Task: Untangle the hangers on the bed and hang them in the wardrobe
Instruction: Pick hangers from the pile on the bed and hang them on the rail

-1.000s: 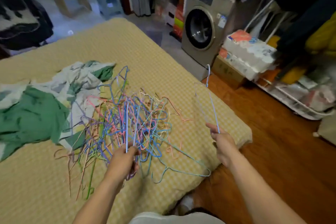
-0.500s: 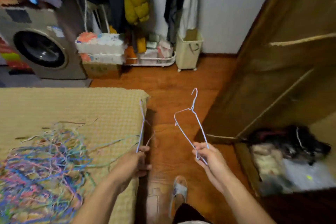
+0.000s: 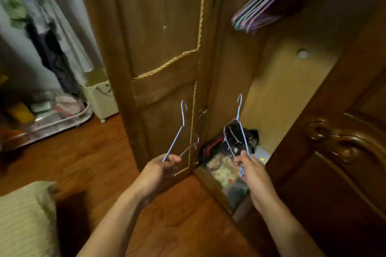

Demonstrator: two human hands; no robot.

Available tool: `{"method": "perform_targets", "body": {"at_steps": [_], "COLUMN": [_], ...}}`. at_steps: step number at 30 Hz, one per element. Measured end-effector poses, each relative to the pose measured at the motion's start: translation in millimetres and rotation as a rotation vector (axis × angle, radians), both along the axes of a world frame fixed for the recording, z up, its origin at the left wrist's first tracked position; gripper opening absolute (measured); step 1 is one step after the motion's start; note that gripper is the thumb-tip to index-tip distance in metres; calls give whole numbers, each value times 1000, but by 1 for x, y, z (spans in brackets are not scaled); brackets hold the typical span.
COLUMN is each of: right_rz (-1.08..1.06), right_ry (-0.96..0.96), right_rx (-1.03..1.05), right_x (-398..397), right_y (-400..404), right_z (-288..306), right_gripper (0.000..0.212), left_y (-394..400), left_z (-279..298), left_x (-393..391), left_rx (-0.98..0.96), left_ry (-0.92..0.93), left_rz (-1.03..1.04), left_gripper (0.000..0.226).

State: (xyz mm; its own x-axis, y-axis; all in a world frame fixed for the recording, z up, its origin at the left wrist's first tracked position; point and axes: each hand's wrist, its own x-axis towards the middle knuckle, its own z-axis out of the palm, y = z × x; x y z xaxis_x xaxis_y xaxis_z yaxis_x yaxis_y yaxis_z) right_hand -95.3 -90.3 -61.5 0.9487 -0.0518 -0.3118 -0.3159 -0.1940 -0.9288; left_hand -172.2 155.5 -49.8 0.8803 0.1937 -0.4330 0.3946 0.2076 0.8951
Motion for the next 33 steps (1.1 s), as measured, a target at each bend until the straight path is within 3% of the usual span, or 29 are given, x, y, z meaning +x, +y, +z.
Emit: {"method": "perform_targets", "body": {"at_steps": [3, 9, 15, 20, 27, 33], "right_rz": [-66, -189, -401, -569, -648, -656], "right_ry": [-114, -242, -346, -439, -475, -442], "right_rx": [3, 51, 52, 33, 4, -9], "right_x": [42, 120, 197, 260, 311, 336], "right_y": [-21, -31, -29, -22, -28, -25], "right_z": [43, 113, 133, 158, 181, 184], "right_gripper": [39, 36, 33, 17, 15, 17], "left_y": [-29, -61, -64, -78, -115, -132], "left_z": [38, 112, 143, 183, 239, 259], "left_x": [62, 190, 288, 380, 480, 558], "left_rx": [26, 71, 19, -29, 130, 213], "left_ry": [-79, -238, -420, -567, -781, -758], "left_rz": [-64, -268, -406, -444, -517, -492], "left_gripper": [24, 49, 36, 28, 27, 31]}}
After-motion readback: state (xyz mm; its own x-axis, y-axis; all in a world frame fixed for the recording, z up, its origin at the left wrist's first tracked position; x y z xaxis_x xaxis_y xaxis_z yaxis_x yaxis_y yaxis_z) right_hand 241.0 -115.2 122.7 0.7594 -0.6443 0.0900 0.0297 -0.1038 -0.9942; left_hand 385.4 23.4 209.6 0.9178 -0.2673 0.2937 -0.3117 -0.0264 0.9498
